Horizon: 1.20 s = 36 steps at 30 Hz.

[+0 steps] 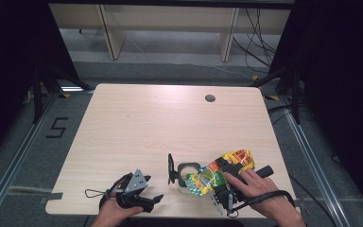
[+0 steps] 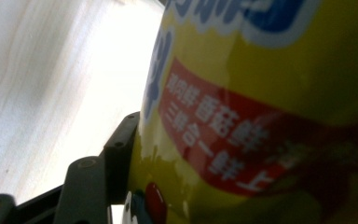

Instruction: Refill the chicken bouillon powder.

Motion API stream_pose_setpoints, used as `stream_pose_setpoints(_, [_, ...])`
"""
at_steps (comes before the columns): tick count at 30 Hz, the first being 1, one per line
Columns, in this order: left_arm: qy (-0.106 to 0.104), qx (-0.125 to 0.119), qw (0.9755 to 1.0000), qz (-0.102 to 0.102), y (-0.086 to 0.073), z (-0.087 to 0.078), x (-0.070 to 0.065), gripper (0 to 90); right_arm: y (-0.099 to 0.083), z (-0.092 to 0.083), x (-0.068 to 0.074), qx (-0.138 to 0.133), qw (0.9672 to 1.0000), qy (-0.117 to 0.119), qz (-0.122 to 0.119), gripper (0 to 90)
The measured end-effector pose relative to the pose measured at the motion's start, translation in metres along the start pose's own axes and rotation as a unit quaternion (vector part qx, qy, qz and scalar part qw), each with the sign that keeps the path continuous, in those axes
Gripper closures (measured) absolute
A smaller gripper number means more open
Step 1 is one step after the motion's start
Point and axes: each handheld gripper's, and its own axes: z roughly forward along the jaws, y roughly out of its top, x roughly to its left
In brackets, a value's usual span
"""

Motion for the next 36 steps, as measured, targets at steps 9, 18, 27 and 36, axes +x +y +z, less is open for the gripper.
stream_pose_setpoints(9, [-0.004,-0.007,1.0,-0.004,0.0,0.0,-0.0008,20.9,0.0021,0.0009,-0.0044,-0.006,0.9993,-0.005,-0.035,40.3])
stream_pose_setpoints(18, [-0.005,-0.006,1.0,0.001,0.0004,0.0,-0.0005,20.9,0.0029,-0.0002,-0.0036,-0.006,0.9993,-0.002,-0.036,40.3])
stream_pose_setpoints(27, [-0.006,-0.006,1.0,-0.005,0.0006,-0.0004,-0.001,20.9,0.0069,0.0,-0.0047,-0.013,0.9987,-0.002,-0.049,40.3])
stream_pose_setpoints(36, [-0.007,-0.008,0.9999,-0.004,0.0004,-0.0002,-0.0003,21.0,0.0049,0.0001,-0.0039,-0.017,0.999,-0.003,-0.041,40.4])
